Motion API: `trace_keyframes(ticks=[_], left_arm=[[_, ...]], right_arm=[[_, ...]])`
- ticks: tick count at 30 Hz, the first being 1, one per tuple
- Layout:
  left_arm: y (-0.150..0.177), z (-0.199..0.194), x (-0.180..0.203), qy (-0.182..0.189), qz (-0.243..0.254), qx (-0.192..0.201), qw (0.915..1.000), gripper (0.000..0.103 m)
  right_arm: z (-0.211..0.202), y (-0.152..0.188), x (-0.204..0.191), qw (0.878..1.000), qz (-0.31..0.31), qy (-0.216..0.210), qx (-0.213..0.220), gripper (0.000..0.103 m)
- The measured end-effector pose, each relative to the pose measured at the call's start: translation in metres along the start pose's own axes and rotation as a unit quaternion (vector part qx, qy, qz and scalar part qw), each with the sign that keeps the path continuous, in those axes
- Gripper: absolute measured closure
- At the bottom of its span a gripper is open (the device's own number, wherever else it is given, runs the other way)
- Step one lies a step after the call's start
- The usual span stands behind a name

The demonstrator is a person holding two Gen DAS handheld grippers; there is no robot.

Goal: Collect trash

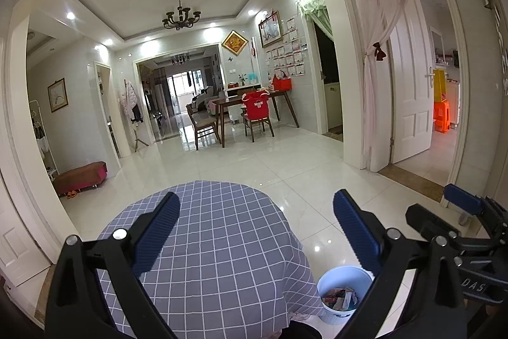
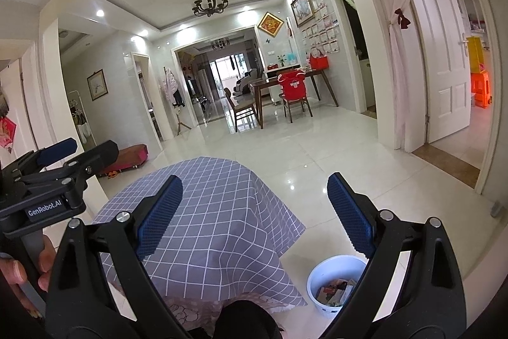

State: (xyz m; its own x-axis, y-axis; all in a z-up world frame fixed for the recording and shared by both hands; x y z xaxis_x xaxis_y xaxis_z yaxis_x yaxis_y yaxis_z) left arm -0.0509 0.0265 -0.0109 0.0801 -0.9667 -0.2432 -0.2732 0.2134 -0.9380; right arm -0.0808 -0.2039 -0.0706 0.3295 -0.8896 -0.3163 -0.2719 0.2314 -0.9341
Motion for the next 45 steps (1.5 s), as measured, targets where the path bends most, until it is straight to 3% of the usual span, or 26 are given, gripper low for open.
trace_keyframes(ticks=[45], left_arm=[[-0.003, 0.002, 0.008, 0.002, 0.007, -0.002, 1.0000, 0.008]], right_arm=[[0.001, 0.016, -0.003, 1.000, 0.011, -0.002, -0.006, 0.012]])
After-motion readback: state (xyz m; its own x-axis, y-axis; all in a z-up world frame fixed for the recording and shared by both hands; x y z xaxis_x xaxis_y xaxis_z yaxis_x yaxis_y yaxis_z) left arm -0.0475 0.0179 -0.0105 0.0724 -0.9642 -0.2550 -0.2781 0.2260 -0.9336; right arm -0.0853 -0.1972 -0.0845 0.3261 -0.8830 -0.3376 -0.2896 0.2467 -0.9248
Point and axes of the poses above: each gripper's, at about its wrist camera, not at the fingertips, and z roughly the way its jaws point, x to its right, y to its underside, the point moved 2 cm from there along z, roughly the way its jaws point, and after that the axes turned 15 degrees about -y, right-handed, at the moved point
